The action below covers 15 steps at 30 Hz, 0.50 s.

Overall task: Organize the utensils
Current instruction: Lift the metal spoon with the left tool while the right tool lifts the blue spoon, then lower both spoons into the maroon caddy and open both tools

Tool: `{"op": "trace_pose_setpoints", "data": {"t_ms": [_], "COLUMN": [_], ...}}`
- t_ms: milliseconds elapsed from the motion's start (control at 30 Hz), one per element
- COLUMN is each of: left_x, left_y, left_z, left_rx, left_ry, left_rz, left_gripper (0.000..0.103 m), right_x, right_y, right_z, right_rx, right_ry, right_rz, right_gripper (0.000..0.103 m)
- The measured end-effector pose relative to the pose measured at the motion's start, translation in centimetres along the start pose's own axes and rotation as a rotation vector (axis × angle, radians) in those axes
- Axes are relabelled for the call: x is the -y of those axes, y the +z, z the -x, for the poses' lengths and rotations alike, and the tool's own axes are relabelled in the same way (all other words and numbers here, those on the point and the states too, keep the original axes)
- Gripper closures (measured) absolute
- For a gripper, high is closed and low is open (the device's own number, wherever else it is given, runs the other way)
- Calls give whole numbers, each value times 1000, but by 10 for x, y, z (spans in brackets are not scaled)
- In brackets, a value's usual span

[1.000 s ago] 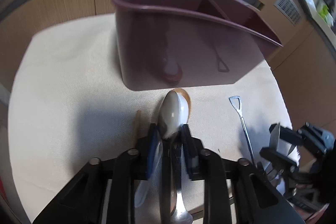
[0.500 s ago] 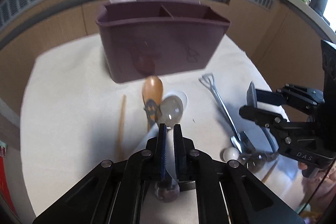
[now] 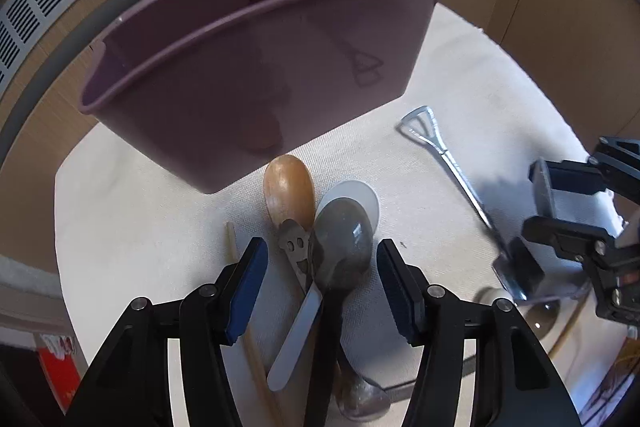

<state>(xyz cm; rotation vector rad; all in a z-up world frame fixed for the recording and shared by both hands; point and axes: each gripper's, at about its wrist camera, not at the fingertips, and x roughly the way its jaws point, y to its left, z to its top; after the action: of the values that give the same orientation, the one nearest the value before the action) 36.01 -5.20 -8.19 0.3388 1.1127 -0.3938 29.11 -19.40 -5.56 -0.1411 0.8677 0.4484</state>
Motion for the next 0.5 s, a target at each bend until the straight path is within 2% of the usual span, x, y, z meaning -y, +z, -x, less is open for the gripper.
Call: {"op": "trace_pose_setpoints", "data": {"t_ms": [33, 133, 300, 500], "left_x": [-2, -13, -25, -13], "left_y": [1, 0, -18, -54], "left_z": [-3, -6, 22, 82], "left_rx": [-6, 6, 118, 338], "left_ry": [-2, -40, -102, -66], "left_rz": [13, 91, 201, 250], "left_gripper": [57, 70, 70, 70], "right_x": [1, 3, 3, -4], "right_y": [-1, -3, -5, 0], "right_z": [-1, -2, 3, 17], "right_rx": [-1, -2, 8, 47], "right_ry": [3, 11, 13, 6], "right_rz": [-4, -18, -33, -35], "right_gripper": [72, 72, 72, 72]}}
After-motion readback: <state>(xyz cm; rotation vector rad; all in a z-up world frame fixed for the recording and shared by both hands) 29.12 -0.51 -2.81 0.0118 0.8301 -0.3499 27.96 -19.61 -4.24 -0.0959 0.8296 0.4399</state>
